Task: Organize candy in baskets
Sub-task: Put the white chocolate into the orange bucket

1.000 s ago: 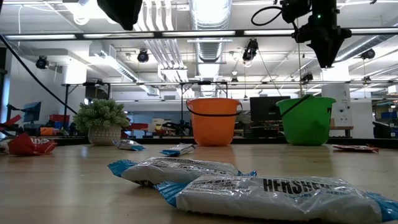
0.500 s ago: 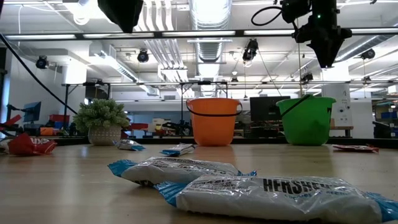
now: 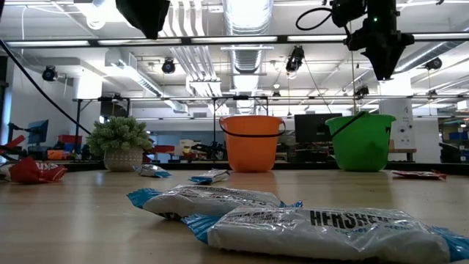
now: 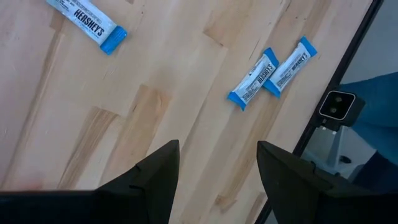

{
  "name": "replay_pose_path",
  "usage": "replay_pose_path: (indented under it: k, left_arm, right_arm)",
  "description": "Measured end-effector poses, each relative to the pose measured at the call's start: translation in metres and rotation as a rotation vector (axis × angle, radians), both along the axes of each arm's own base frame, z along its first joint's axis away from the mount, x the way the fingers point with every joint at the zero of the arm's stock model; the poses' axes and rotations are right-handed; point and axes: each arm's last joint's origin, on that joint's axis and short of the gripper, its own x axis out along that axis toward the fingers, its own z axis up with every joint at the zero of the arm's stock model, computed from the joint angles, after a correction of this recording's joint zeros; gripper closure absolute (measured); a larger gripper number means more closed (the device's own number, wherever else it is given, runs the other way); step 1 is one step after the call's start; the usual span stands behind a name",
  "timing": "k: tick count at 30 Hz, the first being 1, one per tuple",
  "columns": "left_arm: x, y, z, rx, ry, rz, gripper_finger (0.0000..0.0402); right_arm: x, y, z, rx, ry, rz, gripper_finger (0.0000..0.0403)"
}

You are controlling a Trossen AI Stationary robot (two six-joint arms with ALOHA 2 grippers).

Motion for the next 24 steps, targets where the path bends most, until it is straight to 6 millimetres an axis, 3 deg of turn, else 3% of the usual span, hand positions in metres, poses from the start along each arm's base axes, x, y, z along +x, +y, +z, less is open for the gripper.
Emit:
replay_pose_path:
  k: [13,24]
  left_arm:
    - [0.007,-0.003,0.003,-0.04,-0.066,0.052,0.0205]
    - [0.015,-0.002,0.004,-0.003,-0.166,-0.036,0.0205]
  right_arm:
    - [0.0,0.0,0.0,-0.003,-0.003,-0.001,0.0261]
    - [0.001,-0.001,0.0,-0.009,-0.016,-0.036,0.0261]
